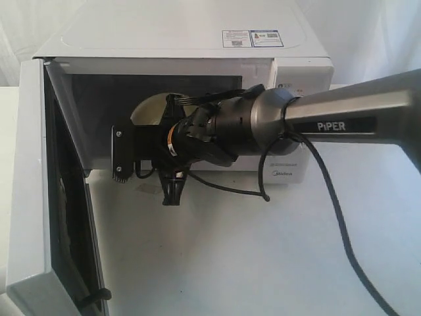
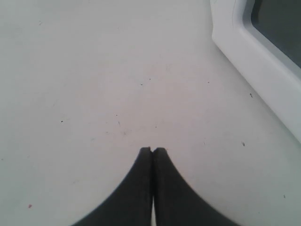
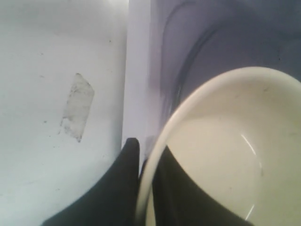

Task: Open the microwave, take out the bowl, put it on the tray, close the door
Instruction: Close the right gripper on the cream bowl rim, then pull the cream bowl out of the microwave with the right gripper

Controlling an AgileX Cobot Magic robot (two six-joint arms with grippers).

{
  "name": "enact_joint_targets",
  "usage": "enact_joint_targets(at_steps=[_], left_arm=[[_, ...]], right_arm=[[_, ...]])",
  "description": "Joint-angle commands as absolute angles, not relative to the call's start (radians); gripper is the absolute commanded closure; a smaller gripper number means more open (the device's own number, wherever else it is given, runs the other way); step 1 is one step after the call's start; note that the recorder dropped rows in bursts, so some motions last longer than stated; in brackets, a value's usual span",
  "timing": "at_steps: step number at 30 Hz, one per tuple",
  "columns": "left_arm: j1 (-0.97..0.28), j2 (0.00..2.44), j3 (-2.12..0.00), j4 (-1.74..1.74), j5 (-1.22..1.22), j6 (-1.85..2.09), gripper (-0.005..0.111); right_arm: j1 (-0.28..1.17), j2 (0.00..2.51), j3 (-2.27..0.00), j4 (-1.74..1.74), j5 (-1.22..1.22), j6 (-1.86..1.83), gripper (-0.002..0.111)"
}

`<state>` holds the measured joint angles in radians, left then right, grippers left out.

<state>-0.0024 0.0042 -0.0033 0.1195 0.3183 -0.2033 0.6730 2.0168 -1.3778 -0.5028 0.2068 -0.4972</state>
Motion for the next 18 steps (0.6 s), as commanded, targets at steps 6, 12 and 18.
enact_joint_targets(at_steps=[6, 12, 18], left_arm=[[-0.001, 0.000, 0.000, 0.112, 0.333, -0.205, 0.107], [-0.001, 0.000, 0.000, 0.112, 0.333, -0.205, 0.107], [-0.001, 0.000, 0.000, 0.112, 0.333, -0.205, 0.107]], right_arm=[[0.692, 1.833, -1.196, -0.439, 0.219, -0.493, 0.108], [0.719, 1.702, -1.084, -0.382, 0.221, -0.493, 0.108], [0.794, 1.623, -1.033, -0.370, 0.309, -0.493, 0.108]])
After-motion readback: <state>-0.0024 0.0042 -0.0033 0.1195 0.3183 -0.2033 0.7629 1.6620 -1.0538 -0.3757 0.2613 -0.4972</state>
